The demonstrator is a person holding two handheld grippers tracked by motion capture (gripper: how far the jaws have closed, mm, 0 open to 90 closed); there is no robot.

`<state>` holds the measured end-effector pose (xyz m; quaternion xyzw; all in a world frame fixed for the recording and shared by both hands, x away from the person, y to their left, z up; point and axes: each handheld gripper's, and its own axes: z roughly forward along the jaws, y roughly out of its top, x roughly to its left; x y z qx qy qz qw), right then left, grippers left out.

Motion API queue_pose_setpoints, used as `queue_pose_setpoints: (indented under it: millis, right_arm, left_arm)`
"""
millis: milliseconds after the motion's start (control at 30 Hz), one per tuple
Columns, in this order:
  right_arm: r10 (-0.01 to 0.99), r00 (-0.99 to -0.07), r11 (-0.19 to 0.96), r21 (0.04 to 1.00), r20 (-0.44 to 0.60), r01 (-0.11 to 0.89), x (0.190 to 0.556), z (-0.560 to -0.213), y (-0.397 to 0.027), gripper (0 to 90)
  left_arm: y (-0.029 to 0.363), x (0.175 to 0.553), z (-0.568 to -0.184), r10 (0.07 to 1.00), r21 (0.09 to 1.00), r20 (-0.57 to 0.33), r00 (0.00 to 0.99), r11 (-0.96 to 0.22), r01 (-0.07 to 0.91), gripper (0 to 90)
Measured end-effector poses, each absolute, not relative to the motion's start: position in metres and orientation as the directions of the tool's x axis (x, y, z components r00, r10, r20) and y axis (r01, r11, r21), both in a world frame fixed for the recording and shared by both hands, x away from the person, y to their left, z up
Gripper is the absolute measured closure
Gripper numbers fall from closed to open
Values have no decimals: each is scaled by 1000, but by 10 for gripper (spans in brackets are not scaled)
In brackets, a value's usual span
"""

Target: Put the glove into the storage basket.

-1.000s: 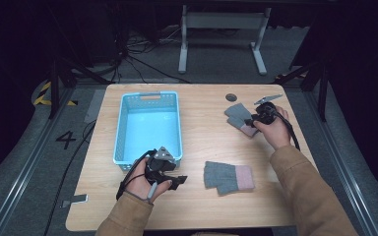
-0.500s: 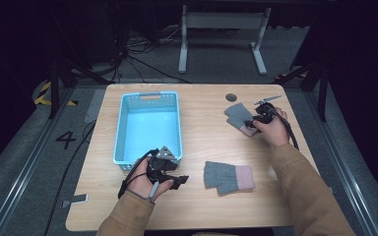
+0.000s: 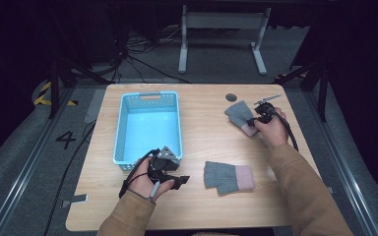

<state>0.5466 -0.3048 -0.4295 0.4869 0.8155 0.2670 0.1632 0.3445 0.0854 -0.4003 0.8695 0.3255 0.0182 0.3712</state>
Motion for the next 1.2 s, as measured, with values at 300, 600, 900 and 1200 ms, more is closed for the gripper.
queue_pose_setpoints:
  millis: [300,600,900,1200]
  right_arm:
    - [868,-494,355,647,39,674,529,-407,-312,818]
    - [825,-561,376,677,67,633,499,-380,-319,812]
    - [725,-683,455,683,89,571,462,-363,-316,810]
    - [628,-773,530,682,83,504,426,-359,-308,810]
  left_arm:
    - [79,348,-398,564,661,-212,798,-519,542,417]
    - [69,352,-396,536,664,-216,816,-532,525,428]
    - [59,355,-395,515,665,-218,829,-543,513,430]
    - [50,359,-394,492,667,-213,844,-558,494,430]
